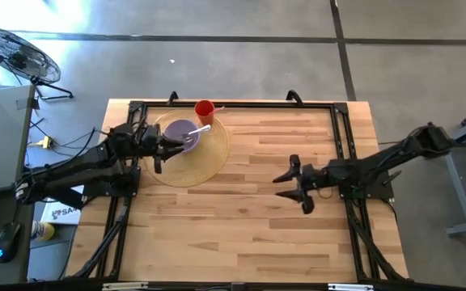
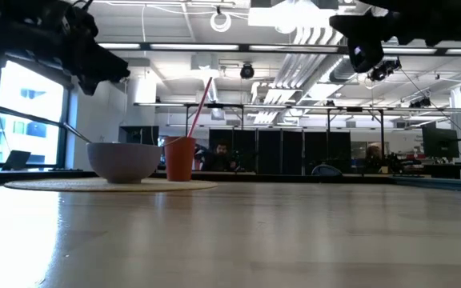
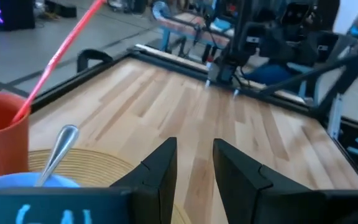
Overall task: Pick & Place Utensil
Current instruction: Return to Home Position
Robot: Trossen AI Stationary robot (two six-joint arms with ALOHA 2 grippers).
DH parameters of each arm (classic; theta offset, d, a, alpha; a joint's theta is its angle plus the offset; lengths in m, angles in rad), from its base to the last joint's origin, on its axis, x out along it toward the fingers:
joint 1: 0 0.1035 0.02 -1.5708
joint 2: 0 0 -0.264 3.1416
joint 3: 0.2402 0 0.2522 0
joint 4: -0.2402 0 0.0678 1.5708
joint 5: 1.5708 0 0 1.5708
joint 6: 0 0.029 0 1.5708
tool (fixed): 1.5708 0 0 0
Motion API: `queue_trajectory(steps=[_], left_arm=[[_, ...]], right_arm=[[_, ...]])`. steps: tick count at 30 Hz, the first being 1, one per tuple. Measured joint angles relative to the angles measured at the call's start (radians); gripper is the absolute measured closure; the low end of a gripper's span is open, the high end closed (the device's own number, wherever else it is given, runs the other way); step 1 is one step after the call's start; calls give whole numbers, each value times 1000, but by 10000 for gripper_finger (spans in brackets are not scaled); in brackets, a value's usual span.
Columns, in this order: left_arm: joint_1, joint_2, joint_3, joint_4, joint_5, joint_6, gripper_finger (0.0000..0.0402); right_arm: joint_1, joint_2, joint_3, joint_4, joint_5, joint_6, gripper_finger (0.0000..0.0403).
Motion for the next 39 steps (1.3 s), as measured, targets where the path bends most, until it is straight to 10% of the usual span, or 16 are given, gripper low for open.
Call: queue_trajectory(steps=[18, 25, 33, 39], left_arm=[[0, -235, -219, 81, -67, -39, 300], [0, -318, -272, 71, -75, -61, 300], [-86, -367, -276, 84, -278, -78, 300], [-244, -386, -277, 70, -380, -22, 300]], right_arm=[[-358, -320, -166, 22, -377, 63, 206], [-448, -412, -166, -134, -316, 42, 206], [-634, -509, -166, -144, -645, 194, 206], [-704, -524, -166, -220, -630, 130, 206]])
